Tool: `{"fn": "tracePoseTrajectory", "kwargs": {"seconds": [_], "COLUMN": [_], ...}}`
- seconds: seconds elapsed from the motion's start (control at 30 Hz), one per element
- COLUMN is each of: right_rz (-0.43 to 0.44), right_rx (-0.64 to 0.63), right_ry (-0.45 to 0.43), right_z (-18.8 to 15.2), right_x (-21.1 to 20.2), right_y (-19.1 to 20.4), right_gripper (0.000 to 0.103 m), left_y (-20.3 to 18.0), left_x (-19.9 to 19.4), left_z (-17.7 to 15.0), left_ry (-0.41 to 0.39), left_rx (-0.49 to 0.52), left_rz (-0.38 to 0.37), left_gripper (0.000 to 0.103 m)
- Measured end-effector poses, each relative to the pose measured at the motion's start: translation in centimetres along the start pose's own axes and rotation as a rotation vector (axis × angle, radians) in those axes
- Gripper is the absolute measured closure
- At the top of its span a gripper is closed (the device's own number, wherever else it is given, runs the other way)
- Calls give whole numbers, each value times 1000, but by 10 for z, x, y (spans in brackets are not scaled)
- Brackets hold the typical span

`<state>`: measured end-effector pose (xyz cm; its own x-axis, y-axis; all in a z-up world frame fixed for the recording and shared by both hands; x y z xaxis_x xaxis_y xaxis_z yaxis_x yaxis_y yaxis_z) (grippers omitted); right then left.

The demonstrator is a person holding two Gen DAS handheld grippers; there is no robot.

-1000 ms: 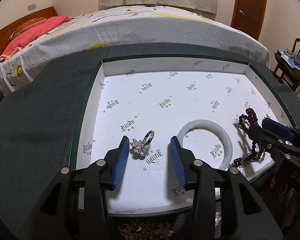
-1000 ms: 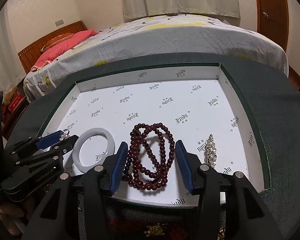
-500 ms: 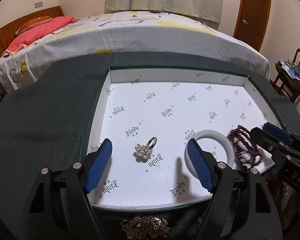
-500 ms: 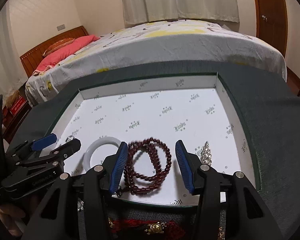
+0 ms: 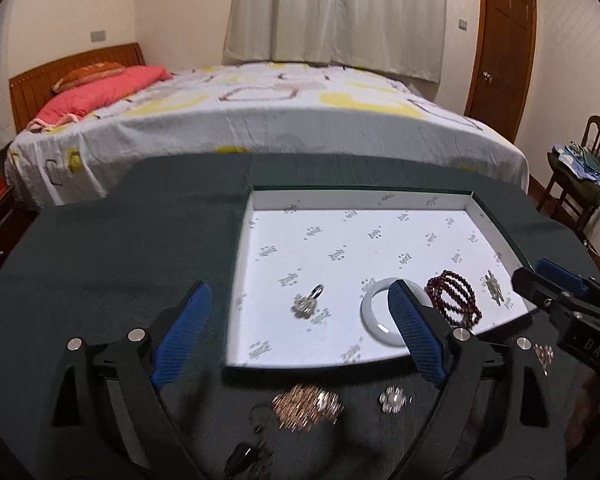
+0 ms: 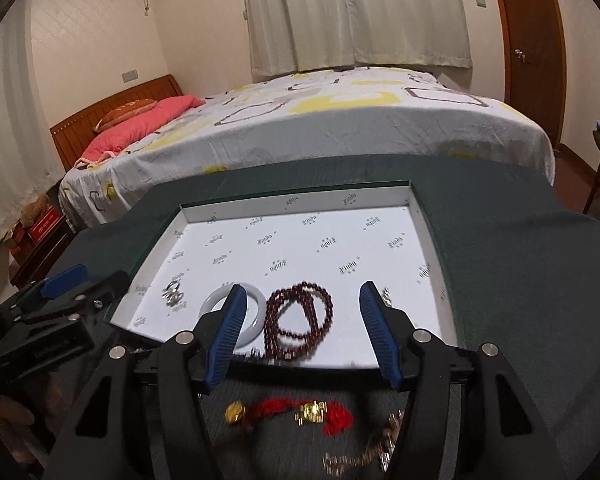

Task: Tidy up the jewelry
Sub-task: 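Move the left tool toward the black beaded pendant on the table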

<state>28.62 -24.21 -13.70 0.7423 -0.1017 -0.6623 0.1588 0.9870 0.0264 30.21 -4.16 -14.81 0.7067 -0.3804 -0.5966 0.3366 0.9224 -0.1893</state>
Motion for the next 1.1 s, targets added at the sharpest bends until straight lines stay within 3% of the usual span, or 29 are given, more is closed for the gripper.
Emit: {"fn": "tracePoseTrajectory", "kwargs": {"seconds": [0.27,0.5,0.77,1.1], "right_rz": [-39,-43,-41,-34], "right_rx": [-30,-34,-50,-47], "right_ry": [-14,17,47,75], "right_z": [-36,-72,-102,-116], "right_x": [-37,-57,-66,-62], "right_y": [-12,-18,-17,-14], "right_gripper": [45,45,45,45], "left_y": [3,8,14,25], "left_x": [-51,-72,-80,-73], "left_z": [-33,-77,-110,-115], "left_ry": [-27,17,56,69], "left_rx": [-34,-78,-93,-98], "left_rz": [34,50,72,93], "left_gripper": [15,15,15,15]}}
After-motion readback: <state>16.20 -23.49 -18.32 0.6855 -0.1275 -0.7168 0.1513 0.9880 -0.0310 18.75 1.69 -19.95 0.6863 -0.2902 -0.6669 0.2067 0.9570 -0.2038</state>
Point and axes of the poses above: each gripper's, at about its wrist camera, not at the fingertips, and x roughly the way its jaws point, y to its left, z to its top, the point moved 9 cm from there along x, roughly the way its jaws point, and after that the axes turned 15 degrees about -z, right-handed, at the moved point
